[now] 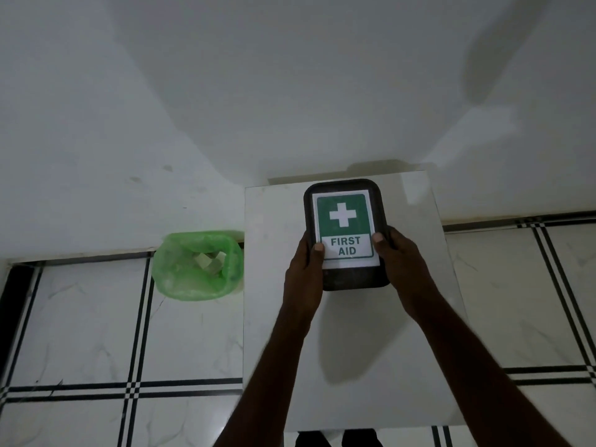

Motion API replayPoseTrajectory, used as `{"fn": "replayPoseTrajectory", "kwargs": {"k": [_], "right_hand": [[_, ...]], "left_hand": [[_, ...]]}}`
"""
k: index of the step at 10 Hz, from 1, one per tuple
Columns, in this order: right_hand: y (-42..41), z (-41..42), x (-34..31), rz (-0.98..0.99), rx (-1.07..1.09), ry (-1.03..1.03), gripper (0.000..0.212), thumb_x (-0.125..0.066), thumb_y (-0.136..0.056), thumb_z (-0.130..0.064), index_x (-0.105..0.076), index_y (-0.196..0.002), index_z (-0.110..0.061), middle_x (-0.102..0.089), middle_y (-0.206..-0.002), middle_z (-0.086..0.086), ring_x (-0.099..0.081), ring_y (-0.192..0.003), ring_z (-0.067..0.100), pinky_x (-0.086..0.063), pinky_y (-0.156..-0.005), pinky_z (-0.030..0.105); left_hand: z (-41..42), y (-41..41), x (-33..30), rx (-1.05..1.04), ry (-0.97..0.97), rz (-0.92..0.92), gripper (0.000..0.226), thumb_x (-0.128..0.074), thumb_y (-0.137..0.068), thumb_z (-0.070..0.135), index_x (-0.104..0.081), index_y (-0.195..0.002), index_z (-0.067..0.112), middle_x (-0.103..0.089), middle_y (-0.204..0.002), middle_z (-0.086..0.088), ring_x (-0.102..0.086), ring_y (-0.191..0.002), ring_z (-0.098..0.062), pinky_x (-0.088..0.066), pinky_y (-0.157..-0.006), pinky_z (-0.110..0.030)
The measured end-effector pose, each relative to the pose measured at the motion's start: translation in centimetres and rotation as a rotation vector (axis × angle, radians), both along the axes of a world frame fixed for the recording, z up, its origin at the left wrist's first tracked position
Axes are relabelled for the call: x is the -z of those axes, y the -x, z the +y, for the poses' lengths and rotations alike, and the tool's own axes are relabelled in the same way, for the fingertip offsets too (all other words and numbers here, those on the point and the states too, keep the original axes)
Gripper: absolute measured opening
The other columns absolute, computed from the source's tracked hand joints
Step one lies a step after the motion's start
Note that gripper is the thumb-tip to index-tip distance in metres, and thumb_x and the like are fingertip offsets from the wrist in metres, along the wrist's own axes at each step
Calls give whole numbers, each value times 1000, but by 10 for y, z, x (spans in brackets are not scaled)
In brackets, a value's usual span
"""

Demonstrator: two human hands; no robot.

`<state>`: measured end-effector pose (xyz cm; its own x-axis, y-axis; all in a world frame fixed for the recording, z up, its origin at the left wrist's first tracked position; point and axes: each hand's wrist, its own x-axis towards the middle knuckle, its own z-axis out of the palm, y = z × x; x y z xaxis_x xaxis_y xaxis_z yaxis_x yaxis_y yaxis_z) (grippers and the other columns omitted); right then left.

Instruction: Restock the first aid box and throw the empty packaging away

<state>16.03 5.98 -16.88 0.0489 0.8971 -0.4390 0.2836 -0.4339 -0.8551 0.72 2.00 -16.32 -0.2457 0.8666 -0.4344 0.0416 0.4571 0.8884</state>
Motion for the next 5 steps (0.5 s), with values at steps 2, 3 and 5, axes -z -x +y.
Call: {"fn": "replayPoseTrajectory", "kwargs": {"k": [2,3,5], "right_hand": [[-5,26,6,-15,-15,-22,33,-41,-102,-34,-55,-126,-16,-67,-104,1,-66,-90,14,-51,-68,20],[-10,26,3,-19,-29,0,36,-43,-101,-36,-56,-126,-14,-69,-110,7,-67,-94,21,-52,-70,23],[-21,26,-42,-304,-45,-141,54,-52,-96,-42,-47,-140,-13,-59,-137,11,-58,-122,26,-45,-90,29]], "left_hand": [[27,-10,4,3,-14,7,43,-36,-105,36,-44,-146,24,-62,-132,2,-61,-116,-14,-52,-85,-17],[26,-9,-1,-11,9,11,37,-39,-105,34,-53,-137,22,-66,-124,3,-62,-110,-14,-52,-81,-16],[18,8,-45,-156,-153,465,31,-52,-100,30,-66,-121,12,-70,-115,4,-63,-104,-12,-42,-78,-8]]}}
